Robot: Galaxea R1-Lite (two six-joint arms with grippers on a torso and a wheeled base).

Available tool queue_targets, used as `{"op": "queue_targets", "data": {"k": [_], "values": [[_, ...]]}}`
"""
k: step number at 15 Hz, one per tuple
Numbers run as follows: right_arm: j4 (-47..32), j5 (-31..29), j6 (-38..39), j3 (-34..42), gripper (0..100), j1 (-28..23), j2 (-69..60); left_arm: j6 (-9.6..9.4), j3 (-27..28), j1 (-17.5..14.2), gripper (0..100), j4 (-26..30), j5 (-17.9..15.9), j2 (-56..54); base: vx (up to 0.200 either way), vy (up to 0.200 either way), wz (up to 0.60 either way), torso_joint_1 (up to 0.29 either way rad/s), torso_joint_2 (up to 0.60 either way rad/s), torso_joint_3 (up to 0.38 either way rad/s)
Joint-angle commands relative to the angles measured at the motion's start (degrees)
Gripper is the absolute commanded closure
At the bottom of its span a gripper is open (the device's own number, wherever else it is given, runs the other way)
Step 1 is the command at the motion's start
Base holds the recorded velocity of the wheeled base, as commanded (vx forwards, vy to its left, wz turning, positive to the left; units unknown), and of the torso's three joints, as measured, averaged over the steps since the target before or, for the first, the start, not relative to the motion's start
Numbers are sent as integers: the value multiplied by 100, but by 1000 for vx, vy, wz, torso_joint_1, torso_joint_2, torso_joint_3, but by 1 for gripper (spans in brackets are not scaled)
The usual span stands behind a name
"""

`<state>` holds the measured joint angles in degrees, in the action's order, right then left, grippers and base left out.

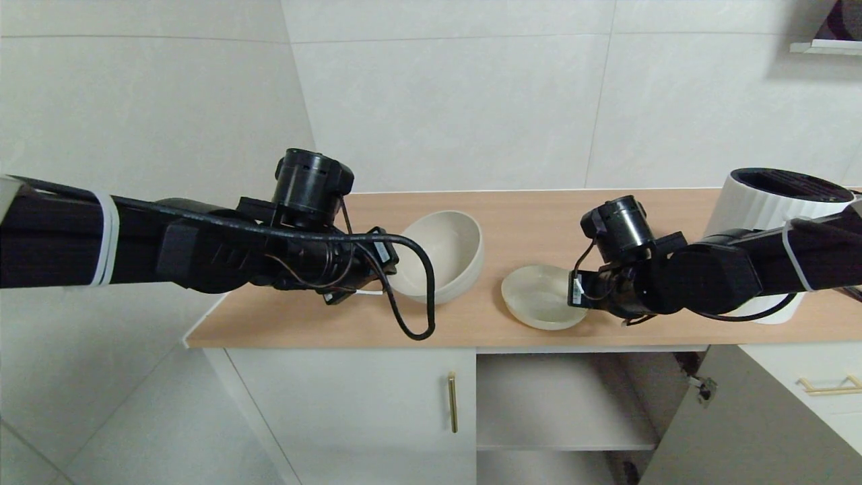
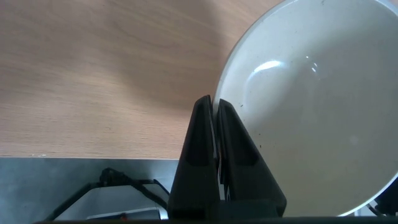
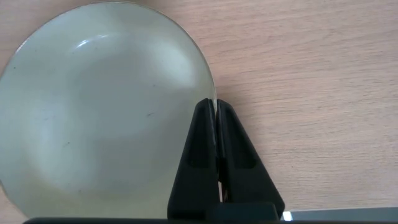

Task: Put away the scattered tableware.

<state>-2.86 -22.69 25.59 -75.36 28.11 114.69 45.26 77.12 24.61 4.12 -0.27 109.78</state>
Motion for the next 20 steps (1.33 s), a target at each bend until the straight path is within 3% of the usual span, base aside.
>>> {"op": "queue_targets", "data": {"k": [1,3,5,10,12,14,16,20], "values": [[-12,1,-1,22,100,1,-122,0,-48,0,100,-8,0,-70,0,0,0,0,0,0],[-56,54,-10,153,100,-7,-395,-9,-171,0,100,1,0,-193,0,0,0,0,0,0],[-48,282,-54,558,100,-43,-852,-79,-654,8,100,-25,-17,-492,0,0,0,0,0,0],[-118,1144,-186,1050,100,-130,-1898,-914,-1445,8,100,-43,-246,-1178,0,0,0,0,0,0],[-417,1381,-282,1147,100,-130,-2135,-1116,-1770,8,100,-43,-377,-1406,0,0,0,0,0,0],[-865,1548,-274,1138,100,-130,-2267,-1477,-2016,8,100,-43,-509,-1573,0,0,0,0,0,0],[-953,1548,-274,1147,100,-130,-2346,-1600,-2060,8,100,-43,-501,-1600,0,0,0,0,0,0],[-944,1548,-309,1270,100,-130,-2416,-1608,-2078,17,100,-43,-492,-1600,-100,0,0,1,4,-1]]}}
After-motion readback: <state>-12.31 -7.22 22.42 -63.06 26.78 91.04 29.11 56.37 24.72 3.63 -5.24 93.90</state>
